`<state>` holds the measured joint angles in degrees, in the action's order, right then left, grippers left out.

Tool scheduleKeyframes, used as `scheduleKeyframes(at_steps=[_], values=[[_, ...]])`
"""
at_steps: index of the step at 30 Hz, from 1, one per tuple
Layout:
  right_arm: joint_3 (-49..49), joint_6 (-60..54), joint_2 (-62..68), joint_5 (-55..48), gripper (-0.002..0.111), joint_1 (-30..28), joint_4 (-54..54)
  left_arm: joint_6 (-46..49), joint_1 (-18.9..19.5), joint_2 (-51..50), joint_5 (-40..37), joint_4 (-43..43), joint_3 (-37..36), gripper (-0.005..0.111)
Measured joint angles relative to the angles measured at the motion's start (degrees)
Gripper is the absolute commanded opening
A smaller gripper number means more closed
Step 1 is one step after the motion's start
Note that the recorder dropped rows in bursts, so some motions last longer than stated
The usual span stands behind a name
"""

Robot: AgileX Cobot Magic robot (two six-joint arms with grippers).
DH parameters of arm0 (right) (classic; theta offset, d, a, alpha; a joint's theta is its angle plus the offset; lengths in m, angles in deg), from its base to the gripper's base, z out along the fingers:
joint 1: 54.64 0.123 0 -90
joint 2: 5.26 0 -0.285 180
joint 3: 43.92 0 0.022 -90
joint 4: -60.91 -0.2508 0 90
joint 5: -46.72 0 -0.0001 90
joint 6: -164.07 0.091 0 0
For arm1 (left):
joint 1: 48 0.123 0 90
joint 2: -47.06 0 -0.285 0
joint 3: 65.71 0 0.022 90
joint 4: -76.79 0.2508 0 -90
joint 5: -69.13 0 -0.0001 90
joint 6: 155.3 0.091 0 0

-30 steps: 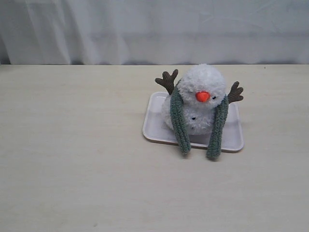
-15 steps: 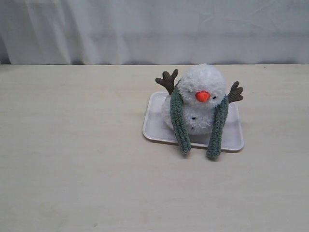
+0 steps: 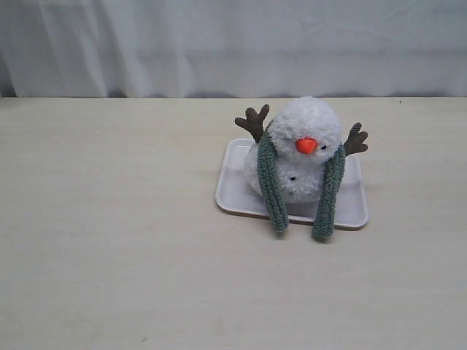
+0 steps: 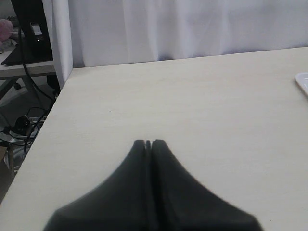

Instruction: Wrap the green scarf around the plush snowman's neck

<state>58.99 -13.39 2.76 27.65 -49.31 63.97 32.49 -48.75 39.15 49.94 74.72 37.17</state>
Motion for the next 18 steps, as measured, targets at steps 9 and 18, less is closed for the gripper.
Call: scheduleKeyframes(at_steps=[9, 18], values=[[0.0, -1.78, 0.0, -0.13, 0.004, 0.0, 0.23, 0.0, 0.0, 0.0, 0.0, 0.0, 0.0, 0.0], [0.0, -0.41, 0.0, -0.46, 0.004, 0.0, 0.23, 0.0, 0.0, 0.0, 0.0, 0.0, 0.0, 0.0]])
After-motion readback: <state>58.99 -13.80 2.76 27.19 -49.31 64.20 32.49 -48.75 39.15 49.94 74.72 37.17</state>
